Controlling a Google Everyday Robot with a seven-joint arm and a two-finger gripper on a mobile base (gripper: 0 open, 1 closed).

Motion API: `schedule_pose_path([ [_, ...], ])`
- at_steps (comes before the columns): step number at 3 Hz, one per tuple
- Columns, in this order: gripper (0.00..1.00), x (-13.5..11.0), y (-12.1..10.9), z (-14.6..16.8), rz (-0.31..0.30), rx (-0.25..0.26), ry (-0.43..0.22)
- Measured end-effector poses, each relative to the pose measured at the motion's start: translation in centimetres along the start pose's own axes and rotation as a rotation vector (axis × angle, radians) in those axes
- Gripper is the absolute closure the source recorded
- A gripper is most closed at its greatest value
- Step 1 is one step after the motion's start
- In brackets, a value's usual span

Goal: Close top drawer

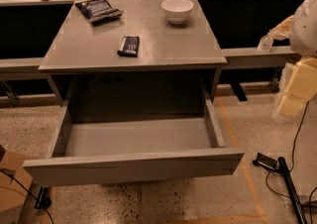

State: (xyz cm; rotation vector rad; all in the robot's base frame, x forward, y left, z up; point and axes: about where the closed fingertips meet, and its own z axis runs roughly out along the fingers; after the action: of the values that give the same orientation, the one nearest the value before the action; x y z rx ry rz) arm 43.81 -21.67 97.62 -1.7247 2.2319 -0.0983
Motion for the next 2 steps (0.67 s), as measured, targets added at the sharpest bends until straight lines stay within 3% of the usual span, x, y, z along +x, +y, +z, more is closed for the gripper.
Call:
schedule_pose_path([
  [1, 0.0, 0.0, 0.0, 0.0, 0.0, 0.0, 0.0],
  [2, 0.1, -0.09, -0.05, -0.16, -0.001, 0.007, -0.002],
])
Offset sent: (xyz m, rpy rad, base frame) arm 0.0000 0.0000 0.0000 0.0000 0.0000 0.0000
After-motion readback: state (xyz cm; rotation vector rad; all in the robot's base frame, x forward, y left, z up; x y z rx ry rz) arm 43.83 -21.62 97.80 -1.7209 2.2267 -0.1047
